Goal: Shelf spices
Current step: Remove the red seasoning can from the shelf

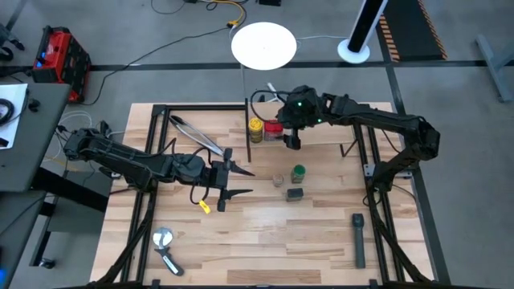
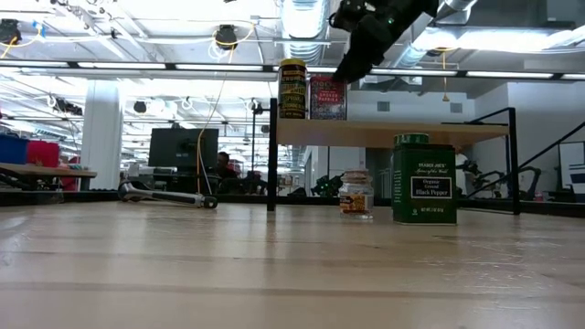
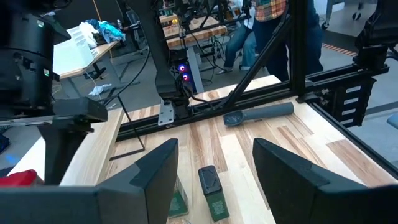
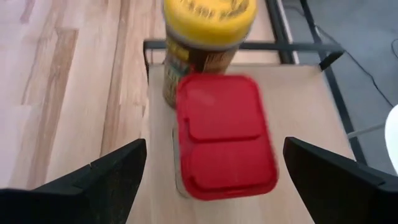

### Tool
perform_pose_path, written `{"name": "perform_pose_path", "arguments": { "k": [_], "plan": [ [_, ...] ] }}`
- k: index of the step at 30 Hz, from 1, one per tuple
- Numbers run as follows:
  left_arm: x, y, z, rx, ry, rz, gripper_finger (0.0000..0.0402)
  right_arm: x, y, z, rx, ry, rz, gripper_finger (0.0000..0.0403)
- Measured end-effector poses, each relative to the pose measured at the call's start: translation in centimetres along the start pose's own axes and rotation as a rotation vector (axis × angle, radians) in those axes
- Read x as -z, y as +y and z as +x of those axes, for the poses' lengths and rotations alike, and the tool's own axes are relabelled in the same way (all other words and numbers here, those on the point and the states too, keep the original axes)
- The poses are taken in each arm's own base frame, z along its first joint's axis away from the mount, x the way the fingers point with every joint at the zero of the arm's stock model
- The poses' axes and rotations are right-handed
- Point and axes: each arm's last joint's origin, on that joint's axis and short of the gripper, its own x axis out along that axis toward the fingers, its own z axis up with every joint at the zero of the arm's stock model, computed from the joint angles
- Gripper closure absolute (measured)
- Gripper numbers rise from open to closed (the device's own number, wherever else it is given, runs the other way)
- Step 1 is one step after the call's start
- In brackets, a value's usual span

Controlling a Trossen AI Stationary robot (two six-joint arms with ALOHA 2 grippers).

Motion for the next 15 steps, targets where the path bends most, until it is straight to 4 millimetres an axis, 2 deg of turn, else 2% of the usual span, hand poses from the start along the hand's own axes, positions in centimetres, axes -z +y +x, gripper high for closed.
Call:
{"name": "perform_pose_path", "arguments": {
  "k": [15],
  "plan": [
    [-0.04, 0.01, 0.00, -0.001, -0.003, -0.019, 0.0201, -0.22, 0.04, 0.11, 0.022, -0.022, -0.007, 0.0024]
  ]
}}
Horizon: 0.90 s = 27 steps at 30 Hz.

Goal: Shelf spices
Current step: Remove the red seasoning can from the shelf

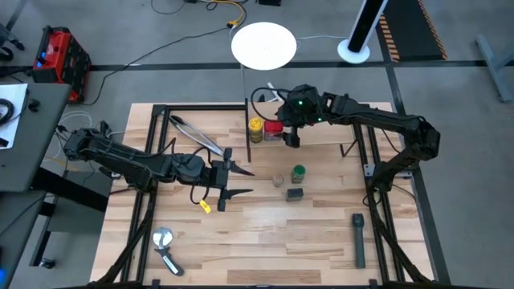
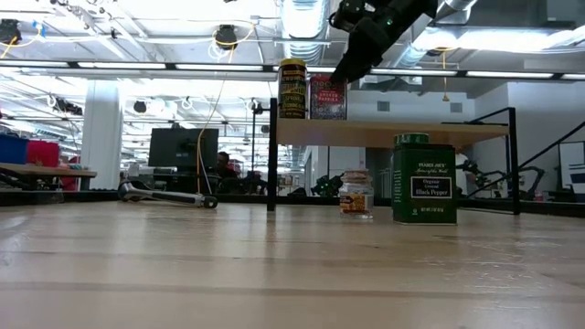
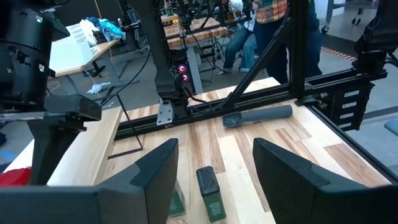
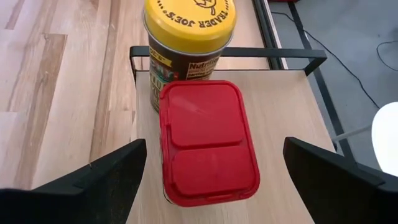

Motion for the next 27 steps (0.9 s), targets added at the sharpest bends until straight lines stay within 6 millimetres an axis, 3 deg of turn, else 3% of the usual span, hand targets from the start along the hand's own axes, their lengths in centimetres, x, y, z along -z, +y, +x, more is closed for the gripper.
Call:
{"name": "perform_pose_path", "arguments": {
  "k": [18, 27],
  "plan": [
    [0.2, 0.0, 0.0, 0.004, 0.022, -0.040, 0.0201, 1.0, 0.3, 1.2, 0.006, -0.020, 0.015, 0.0029],
    [0.2, 0.0, 0.0, 0.004, 0.021, -0.041, 0.0201, 1.1, 0.0, 1.2, 0.013, -0.017, 0.004, 0.0118]
  ]
}}
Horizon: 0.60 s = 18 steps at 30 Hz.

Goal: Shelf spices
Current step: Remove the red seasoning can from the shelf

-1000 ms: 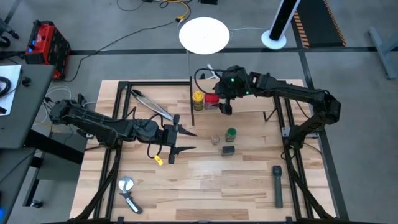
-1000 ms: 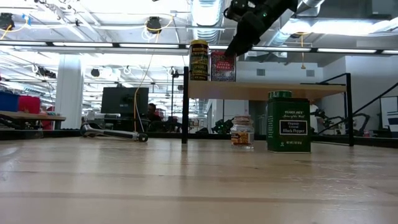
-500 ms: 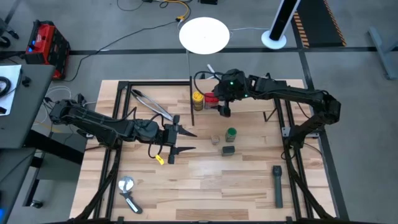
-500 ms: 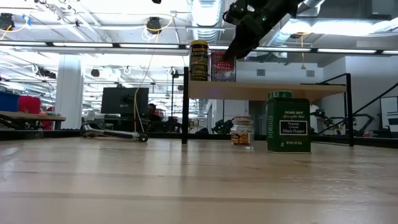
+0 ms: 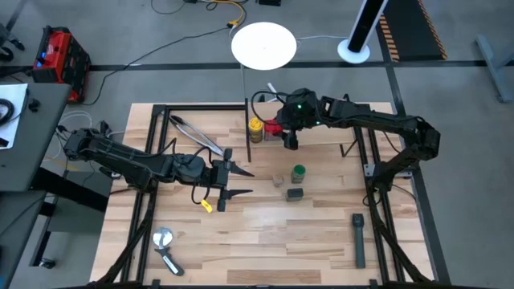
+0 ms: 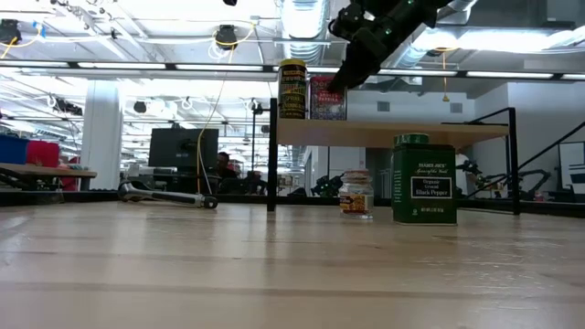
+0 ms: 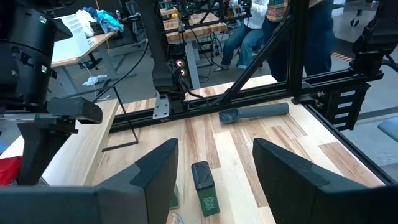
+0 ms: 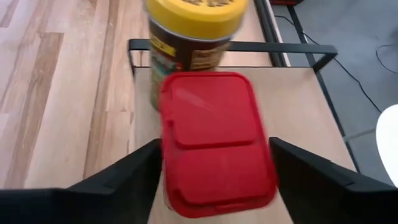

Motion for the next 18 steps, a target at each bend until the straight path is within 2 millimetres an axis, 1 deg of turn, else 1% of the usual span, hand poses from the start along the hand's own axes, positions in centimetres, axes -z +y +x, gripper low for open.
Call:
{"name": "perform_pose_path", "arguments": {
  "k": [6, 13, 16, 18],
  "plan": [
    [0.0, 0.0, 0.0, 0.000, 0.000, -0.003, 0.0201, 0.0, 0.0, 0.0, 0.000, 0.002, 0.000, 0.0179],
    [0.0, 0.0, 0.0, 0.000, 0.000, -0.023, 0.0201, 0.1, 0.1, -0.4, -0.007, 0.020, 0.026, 0.0181],
    [0.0, 0.0, 0.0, 0.002, 0.003, -0.037, 0.0201, 0.1, 0.2, -1.3, -0.006, 0.020, 0.031, 0.0181],
    [0.1, -0.1, 0.0, 0.005, 0.016, -0.046, 0.0201, -0.1, 0.2, -2.2, 0.000, 0.000, 0.036, 0.0181]
  ]
}}
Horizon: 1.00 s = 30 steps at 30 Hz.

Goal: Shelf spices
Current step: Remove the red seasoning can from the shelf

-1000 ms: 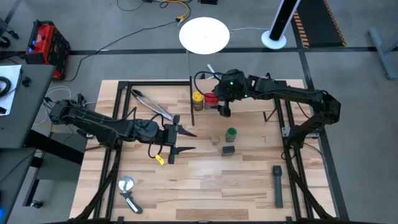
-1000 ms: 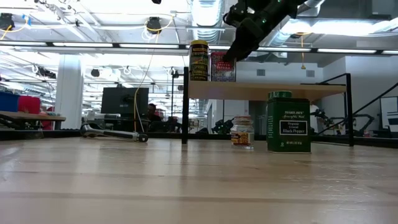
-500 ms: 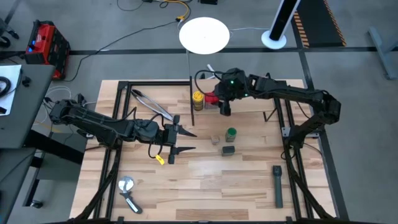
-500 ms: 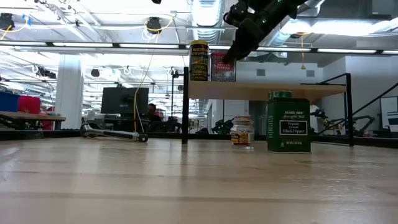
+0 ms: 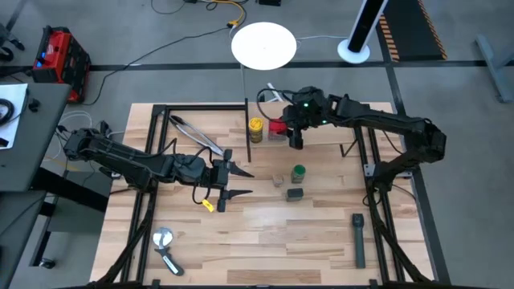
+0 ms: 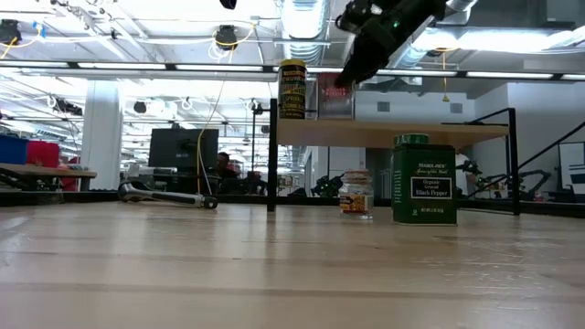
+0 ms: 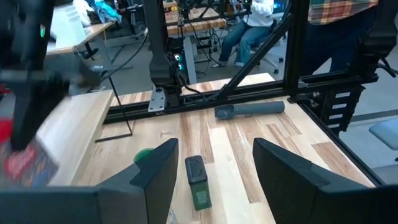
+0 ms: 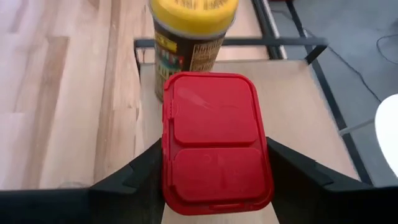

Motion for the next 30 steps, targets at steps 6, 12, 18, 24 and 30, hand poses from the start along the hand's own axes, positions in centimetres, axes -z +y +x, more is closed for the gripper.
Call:
{"name": "perform_pose_path", "arguments": {
  "k": [6, 12, 18, 24, 30],
  "plan": [
    [0.2, -0.5, -0.1, 0.021, 0.023, 0.004, 0.0201, 0.4, 1.3, -4.1, -0.177, -0.003, 0.068, 0.0181],
    [0.5, -1.3, -0.3, 0.049, 0.056, 0.014, 0.0201, 1.5, 4.4, -7.7, -0.299, 0.049, 0.091, 0.0181],
    [0.5, -1.7, -0.4, 0.064, 0.063, 0.002, 0.0201, 6.2, 7.5, -9.1, -0.277, 0.013, 0.154, 0.0181],
    [0.4, -1.7, -0.4, 0.064, 0.053, -0.001, 0.0201, 11.6, 10.0, -8.2, -0.209, 0.000, 0.183, 0.0181],
    [0.4, -1.7, -0.4, 0.056, 0.049, -0.002, 0.0201, 14.2, 11.7, -8.0, -0.120, 0.017, 0.156, 0.0171]
  ]
}}
